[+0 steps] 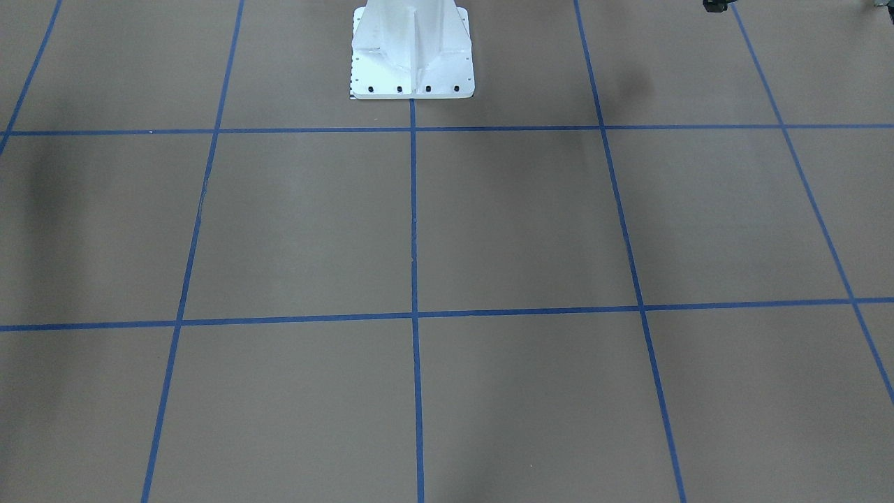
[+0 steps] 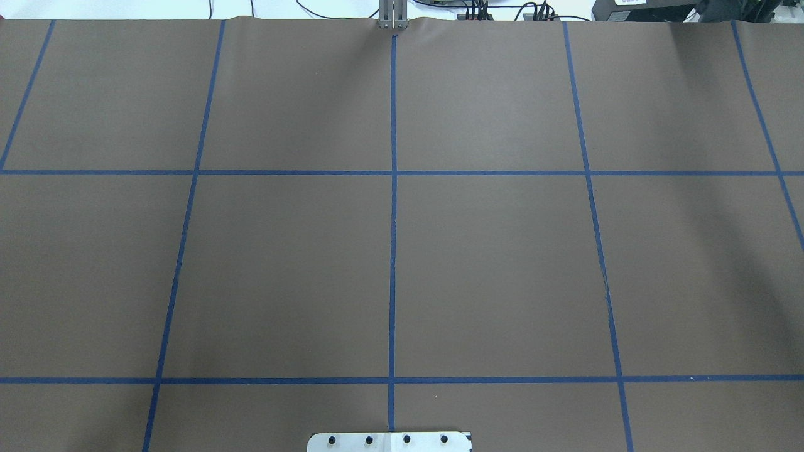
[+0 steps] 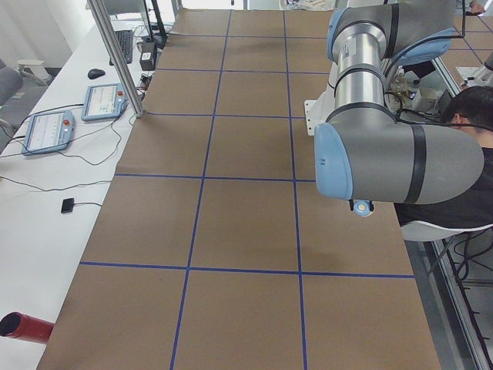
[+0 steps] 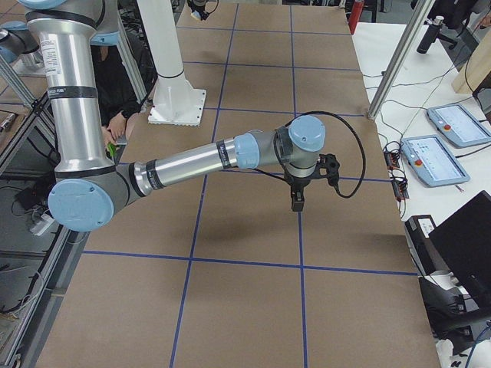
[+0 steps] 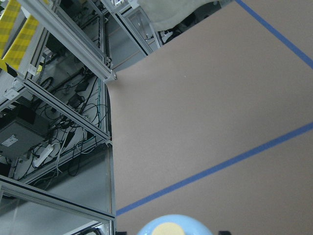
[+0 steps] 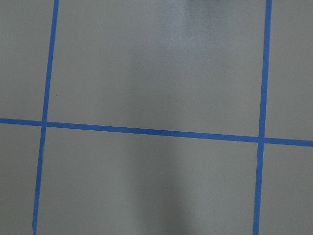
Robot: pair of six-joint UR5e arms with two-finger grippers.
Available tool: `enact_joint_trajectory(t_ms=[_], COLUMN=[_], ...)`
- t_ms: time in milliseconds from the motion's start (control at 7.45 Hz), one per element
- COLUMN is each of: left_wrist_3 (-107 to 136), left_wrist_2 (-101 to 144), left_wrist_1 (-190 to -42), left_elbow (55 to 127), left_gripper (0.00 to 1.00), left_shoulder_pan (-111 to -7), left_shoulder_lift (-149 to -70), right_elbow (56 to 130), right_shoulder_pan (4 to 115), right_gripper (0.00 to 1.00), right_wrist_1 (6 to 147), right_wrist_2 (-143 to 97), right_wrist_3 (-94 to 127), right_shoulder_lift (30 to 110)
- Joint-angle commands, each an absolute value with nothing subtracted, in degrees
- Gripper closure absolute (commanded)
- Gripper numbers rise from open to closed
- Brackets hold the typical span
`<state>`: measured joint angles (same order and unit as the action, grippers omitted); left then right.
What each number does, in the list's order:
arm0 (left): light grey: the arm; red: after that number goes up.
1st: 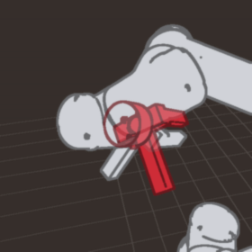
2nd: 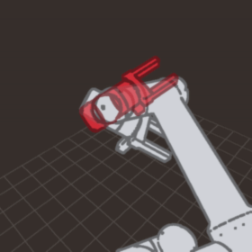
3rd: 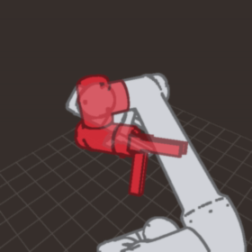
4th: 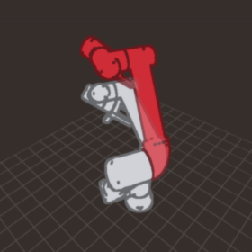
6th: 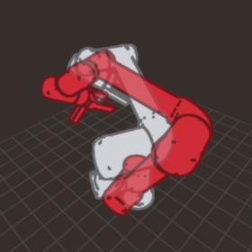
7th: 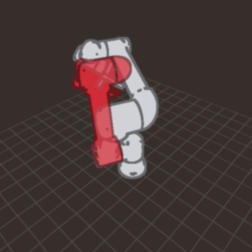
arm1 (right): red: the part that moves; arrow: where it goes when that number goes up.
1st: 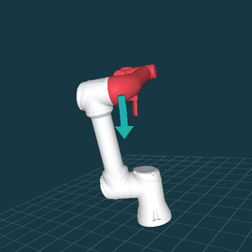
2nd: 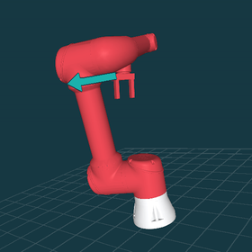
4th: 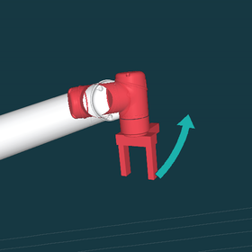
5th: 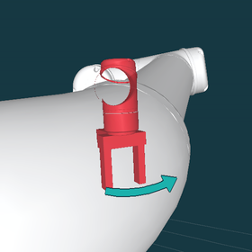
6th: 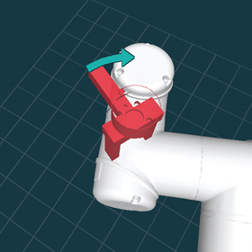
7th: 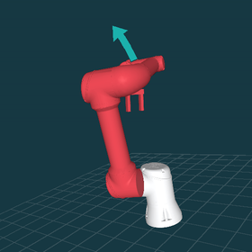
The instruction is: Place and press bell with both arms
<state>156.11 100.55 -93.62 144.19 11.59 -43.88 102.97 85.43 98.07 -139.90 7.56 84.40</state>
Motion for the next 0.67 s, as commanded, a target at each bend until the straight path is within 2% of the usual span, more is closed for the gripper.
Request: enact_joint_trajectory(t_ms=[0,134,269,537], left_wrist_3=[141.4,132.4,123.1,104.1], left_wrist_2=[95.5,95.3,94.0,88.3], left_wrist_1=[-93.2,-88.5,-78.9,-63.4], left_elbow=[144.3,144.2,144.1,139.3], left_gripper=[1.00,1.00,1.00,1.00], left_shoulder_pan=[3.7,-2.7,-8.4,-19.8], left_shoulder_lift=[-46.8,-52.8,-62.8,-87.2], right_elbow=[102.7,102.7,102.6,101.8], right_shoulder_pan=[85.4,85.4,85.4,85.4], right_gripper=[0.00,0.00,0.00,0.00], right_wrist_1=[98.1,98.2,98.2,98.2], right_wrist_2=[-139.9,-139.9,-140.0,-140.2], right_wrist_3=[7.6,7.6,7.6,7.6], right_shoulder_lift=[84.4,84.4,84.4,84.4])
